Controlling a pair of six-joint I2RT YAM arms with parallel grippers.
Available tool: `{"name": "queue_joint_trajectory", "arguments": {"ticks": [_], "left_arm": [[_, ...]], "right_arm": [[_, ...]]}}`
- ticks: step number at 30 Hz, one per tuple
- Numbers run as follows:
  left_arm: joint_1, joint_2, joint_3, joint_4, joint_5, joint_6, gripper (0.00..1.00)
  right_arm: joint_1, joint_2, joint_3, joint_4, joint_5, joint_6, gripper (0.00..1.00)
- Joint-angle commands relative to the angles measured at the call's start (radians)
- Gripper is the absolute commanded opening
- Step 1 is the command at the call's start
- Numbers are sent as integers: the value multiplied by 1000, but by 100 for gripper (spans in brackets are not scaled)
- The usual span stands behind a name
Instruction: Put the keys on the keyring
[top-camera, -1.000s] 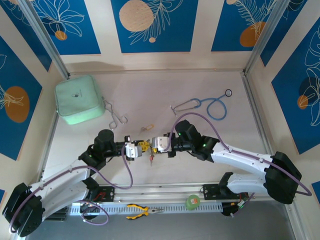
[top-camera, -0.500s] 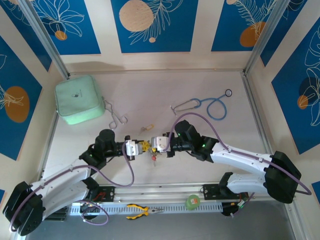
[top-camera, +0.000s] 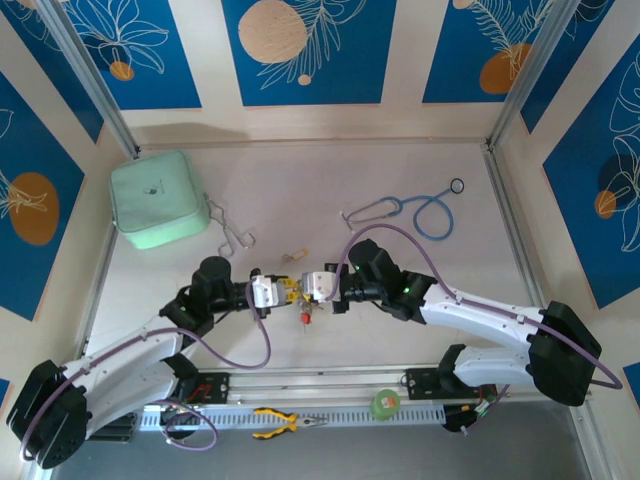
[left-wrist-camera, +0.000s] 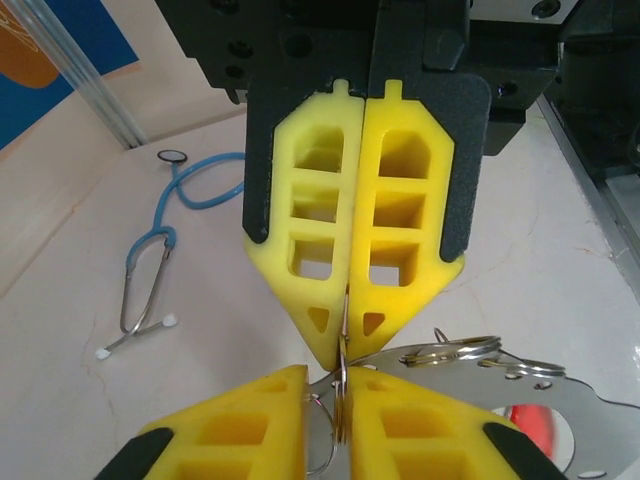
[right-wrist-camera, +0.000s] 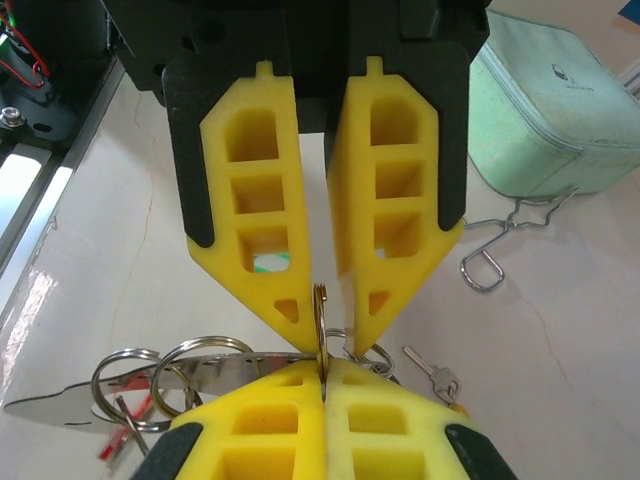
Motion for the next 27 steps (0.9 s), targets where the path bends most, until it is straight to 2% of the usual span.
{"name": "queue_joint_trajectory", "arguments": {"ticks": [1,4,7,9,11,15,20,24,27], "left_arm": [[-10,13,37,6,0,3,16],[-9,9,40,-1,-5,17,2],[-9,-4,38,-12,-20,31,0],[-8,-15,33,-15,-36,31,0],[-9,-26,32,-23,-57,18,0],[-9,-31,36,-33,-109,-44,0],[-9,-2,100,-95,-244,-245,0],[-9,-6,107,-109,-233,-275,0],[-9,-2,113,-99,-290,-342,0]], "right_arm": [[30,16,53,4,-41,-17,0],[35,20,62,-10,-37,-24,0],[32,14,54,-14,-21,-18,2],[13,1,44,-17,-17,6,16],[-33,-36,15,-6,-38,64,26],[-135,-128,-44,13,-94,226,35],[-148,-177,-64,-3,-30,326,35],[-148,-181,-59,10,24,400,32],[-152,-169,-21,-19,55,491,31]]}}
